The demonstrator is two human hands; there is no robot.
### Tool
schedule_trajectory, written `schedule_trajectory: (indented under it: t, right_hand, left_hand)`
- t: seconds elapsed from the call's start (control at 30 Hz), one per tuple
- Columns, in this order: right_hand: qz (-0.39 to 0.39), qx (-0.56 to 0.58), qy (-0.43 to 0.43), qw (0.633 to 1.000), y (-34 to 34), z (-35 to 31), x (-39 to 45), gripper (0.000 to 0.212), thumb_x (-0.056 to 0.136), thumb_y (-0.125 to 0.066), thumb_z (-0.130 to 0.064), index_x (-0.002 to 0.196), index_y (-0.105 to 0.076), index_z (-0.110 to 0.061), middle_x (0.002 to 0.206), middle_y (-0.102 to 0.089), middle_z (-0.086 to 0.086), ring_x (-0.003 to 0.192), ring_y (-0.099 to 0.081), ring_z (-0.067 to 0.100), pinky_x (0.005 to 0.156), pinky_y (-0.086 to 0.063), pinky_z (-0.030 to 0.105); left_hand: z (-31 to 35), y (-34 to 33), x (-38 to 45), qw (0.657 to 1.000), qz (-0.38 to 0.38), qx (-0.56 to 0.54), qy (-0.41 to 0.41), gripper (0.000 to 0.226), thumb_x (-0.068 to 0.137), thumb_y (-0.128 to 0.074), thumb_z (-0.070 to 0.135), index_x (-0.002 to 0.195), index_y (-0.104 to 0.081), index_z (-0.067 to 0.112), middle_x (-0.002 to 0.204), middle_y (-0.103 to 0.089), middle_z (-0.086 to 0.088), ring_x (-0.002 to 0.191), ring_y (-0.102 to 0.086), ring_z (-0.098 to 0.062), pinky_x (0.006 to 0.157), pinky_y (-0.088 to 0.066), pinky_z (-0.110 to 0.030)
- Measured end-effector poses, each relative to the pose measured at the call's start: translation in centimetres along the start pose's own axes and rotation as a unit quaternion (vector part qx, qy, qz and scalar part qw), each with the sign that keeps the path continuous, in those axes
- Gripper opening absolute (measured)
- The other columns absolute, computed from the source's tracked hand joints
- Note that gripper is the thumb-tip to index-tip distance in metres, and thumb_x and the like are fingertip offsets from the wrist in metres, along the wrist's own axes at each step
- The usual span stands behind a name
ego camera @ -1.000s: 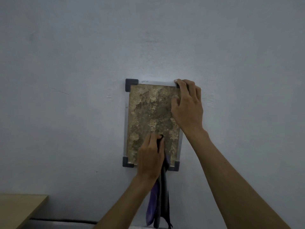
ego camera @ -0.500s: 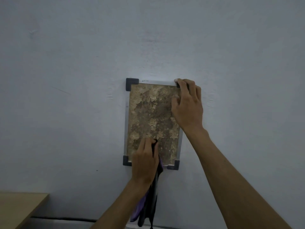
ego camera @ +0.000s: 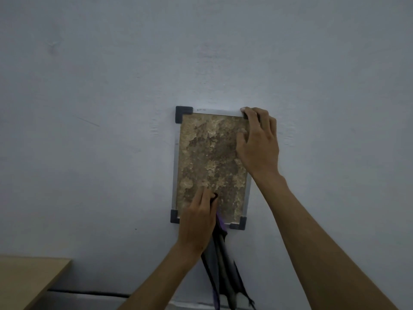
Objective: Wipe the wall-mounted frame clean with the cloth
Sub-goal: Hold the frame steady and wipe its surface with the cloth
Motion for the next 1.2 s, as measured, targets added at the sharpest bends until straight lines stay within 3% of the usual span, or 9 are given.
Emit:
schedule_trajectory:
  t: [0.1,0.23,0.47,0.57,0.7,0.8,0.9,1.1,1.2]
  right_hand:
    - [0.004,0.001,0.001,1.0,-0.1,0.1,0.1,0.053,0.087,-0.056,-0.008,0.14,-0.054,-0.016,0.138,-0.051,0.001,0.129,-0.041,0.022,0.093,-0.054,0.04]
    - [0.006,0.001,0.002,1.0,-0.1,0.0,0.0,0.053,0.087,-0.057,-0.008,0.139,-0.054,-0.015,0.138,-0.051,0.002,0.129,-0.042,0.023,0.094,-0.054,0.04]
    - [0.006,0.004,0.003,1.0,0.0,0.0,0.0,0.053,0.087,-0.057,-0.007,0.139,-0.054,-0.015,0.139,-0.051,0.001,0.13,-0.041,0.022,0.094,-0.054,0.039]
    - [0.002,0.003,0.004,1.0,0.0,0.0,0.0,0.052,0.087,-0.056,-0.008,0.139,-0.054,-0.015,0.138,-0.051,0.002,0.129,-0.041,0.022,0.093,-0.054,0.038]
    - [0.008,0.004,0.0,1.0,-0.2,0.0,0.0,0.052,0.087,-0.056,-0.008,0.139,-0.054,-0.015,0.138,-0.051,0.002,0.129,-0.04,0.022,0.092,-0.055,0.041]
    - [0.01,0.002,-0.005,1.0,-0.3,-0.1,-0.2,0.052,0.088,-0.056,-0.008,0.139,-0.053,-0.015,0.138,-0.05,0.002,0.13,-0.04,0.022,0.092,-0.055,0.041]
    - [0.002,0.002,-0.005,1.0,-0.2,-0.1,-0.1,0.053,0.087,-0.056,-0.007,0.139,-0.053,-0.016,0.138,-0.05,0.002,0.13,-0.04,0.023,0.092,-0.054,0.04]
    - [-0.018,-0.005,-0.009,1.0,0.1,-0.3,-0.1,0.053,0.088,-0.056,-0.007,0.14,-0.052,-0.016,0.139,-0.048,0.001,0.131,-0.04,0.023,0.09,-0.052,0.036]
    - [-0.034,-0.015,-0.003,0.999,0.4,-0.3,0.1,0.052,0.089,-0.057,-0.008,0.141,-0.051,-0.016,0.14,-0.048,0.002,0.131,-0.04,0.023,0.09,-0.054,0.038]
  left_hand:
    - [-1.0,0.1,-2.2,0.997,-0.048,0.044,-0.033,0.005,0.093,-0.069,0.013,0.094,-0.065,0.011,0.088,-0.065,0.0,0.061,-0.06,-0.015,0.048,-0.05,-0.025]
    - [-2.5,2.0,-0.6,0.998,-0.012,0.053,0.007,0.012,0.094,-0.07,0.02,0.09,-0.063,0.011,0.083,-0.064,-0.001,0.057,-0.059,-0.017,0.046,-0.049,-0.029]
    - [-4.3,2.8,-2.8,0.996,0.045,0.016,0.074,0.028,0.104,-0.049,0.032,0.099,-0.065,0.01,0.086,-0.061,-0.001,0.063,-0.058,-0.014,0.052,-0.051,-0.029]
    - [-5.1,2.6,-4.8,0.995,0.0,0.083,0.053,0.032,0.103,-0.041,0.035,0.099,-0.063,0.011,0.085,-0.061,-0.002,0.056,-0.057,-0.016,0.044,-0.047,-0.028]
    - [-5.2,3.3,-3.8,0.993,-0.023,0.114,0.01,0.028,0.104,-0.046,0.03,0.097,-0.066,0.011,0.088,-0.064,-0.001,0.057,-0.059,-0.015,0.046,-0.047,-0.024]
    - [-4.1,4.3,-0.2,0.996,0.017,0.086,0.031,0.011,0.1,-0.061,0.019,0.095,-0.063,0.01,0.087,-0.061,-0.002,0.058,-0.056,-0.015,0.045,-0.047,-0.025]
    - [-3.3,4.4,2.2,0.995,0.036,0.072,0.056,0.012,0.098,-0.063,0.017,0.09,-0.059,0.01,0.086,-0.059,-0.003,0.057,-0.055,-0.017,0.044,-0.048,-0.03]
    - [-3.3,2.1,-3.4,0.987,-0.099,0.124,0.015,0.019,0.091,-0.073,0.019,0.087,-0.055,0.016,0.078,-0.061,0.001,0.045,-0.054,-0.017,0.034,-0.043,-0.028]
    - [-3.4,2.3,-4.1,0.986,-0.125,0.097,0.046,0.017,0.092,-0.071,0.022,0.088,-0.054,0.018,0.08,-0.063,0.002,0.051,-0.058,-0.017,0.04,-0.049,-0.03]
Point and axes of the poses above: each hand's wrist, its own x-axis towards the middle knuckle, its own y-axis out of the back of the hand, z = x × y, the point moved 4 cm from there along x, towards the middle knuckle
